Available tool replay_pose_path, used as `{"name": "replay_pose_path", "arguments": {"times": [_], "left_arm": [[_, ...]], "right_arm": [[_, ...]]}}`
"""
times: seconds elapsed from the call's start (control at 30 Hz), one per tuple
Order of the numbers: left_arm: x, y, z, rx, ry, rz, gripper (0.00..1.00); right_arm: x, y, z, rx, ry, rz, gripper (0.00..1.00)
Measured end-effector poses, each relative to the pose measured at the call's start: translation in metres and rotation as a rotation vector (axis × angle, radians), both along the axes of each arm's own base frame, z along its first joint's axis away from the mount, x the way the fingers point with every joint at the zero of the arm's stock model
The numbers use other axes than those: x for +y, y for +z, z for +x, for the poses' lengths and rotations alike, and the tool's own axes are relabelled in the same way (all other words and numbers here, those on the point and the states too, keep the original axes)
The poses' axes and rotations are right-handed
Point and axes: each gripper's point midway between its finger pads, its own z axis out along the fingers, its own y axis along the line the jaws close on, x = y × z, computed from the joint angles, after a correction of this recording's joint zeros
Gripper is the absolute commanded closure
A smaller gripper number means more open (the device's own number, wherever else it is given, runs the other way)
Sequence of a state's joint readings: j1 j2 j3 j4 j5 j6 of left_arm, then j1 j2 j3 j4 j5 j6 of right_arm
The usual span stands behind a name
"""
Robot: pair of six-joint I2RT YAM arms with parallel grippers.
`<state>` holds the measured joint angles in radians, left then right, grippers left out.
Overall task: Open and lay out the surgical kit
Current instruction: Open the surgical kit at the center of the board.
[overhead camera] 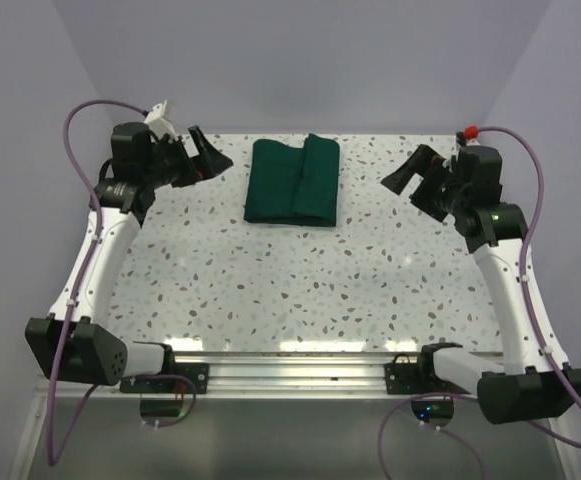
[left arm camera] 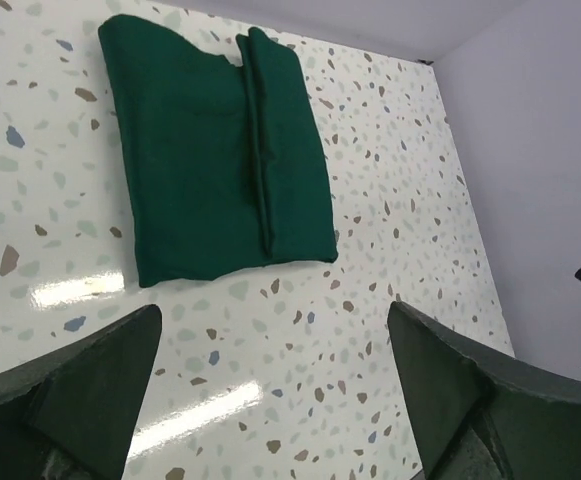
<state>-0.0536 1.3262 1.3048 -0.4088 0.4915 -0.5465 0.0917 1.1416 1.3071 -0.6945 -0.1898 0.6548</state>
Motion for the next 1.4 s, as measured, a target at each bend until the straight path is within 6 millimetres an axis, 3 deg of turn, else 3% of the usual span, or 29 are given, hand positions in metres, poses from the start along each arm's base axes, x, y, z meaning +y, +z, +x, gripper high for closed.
{"name": "replay_pose_path", "arguments": {"times": [0.1,0.3,0.37,0.4,0.5,0.6,0.7,0.73,0.87,0.97,1.07,1.23,1.4], "left_arm": [[-0.001,0.021,-0.003,-0.054,0.031,0.098,0.00],[0.014,0.044,-0.009,-0.088,0.136,0.237,0.01],[0.008,0.059,-0.011,-0.122,0.125,0.235,0.09],[0.005,0.065,-0.012,-0.138,0.120,0.232,0.15],[0.002,0.081,-0.012,-0.178,0.114,0.220,0.19],[0.001,0.083,-0.012,-0.180,0.113,0.217,0.21],[0.001,0.079,-0.014,-0.170,0.118,0.207,0.16],[0.002,0.077,-0.016,-0.167,0.119,0.205,0.15],[0.004,0.060,-0.034,-0.134,0.116,0.197,0.16],[0.005,0.054,-0.047,-0.129,0.113,0.187,0.16],[0.007,0.049,-0.058,-0.122,0.114,0.184,0.16],[0.010,0.047,-0.075,-0.128,0.115,0.182,0.16],[0.013,0.038,-0.089,-0.109,0.111,0.186,0.16]], "right_arm": [[-0.006,0.010,-0.001,-0.023,-0.026,-0.023,0.01],[-0.018,0.044,-0.010,-0.132,-0.055,-0.073,0.01],[-0.012,0.063,-0.012,-0.182,-0.018,-0.068,0.01],[-0.005,0.072,-0.011,-0.204,0.008,-0.064,0.01],[0.029,0.096,-0.003,-0.234,0.102,-0.083,0.02],[0.089,0.118,0.014,-0.267,0.230,-0.129,0.05],[0.136,0.099,0.037,-0.212,0.301,-0.197,0.06],[0.150,0.085,0.046,-0.178,0.319,-0.228,0.05],[0.182,0.025,0.080,-0.047,0.345,-0.370,0.05],[0.200,-0.007,0.111,0.001,0.338,-0.469,0.05],[0.208,-0.033,0.134,0.017,0.318,-0.536,0.04],[0.195,-0.080,0.142,0.105,0.296,-0.656,0.04],[0.205,-0.117,0.158,0.138,0.300,-0.684,0.05]]}}
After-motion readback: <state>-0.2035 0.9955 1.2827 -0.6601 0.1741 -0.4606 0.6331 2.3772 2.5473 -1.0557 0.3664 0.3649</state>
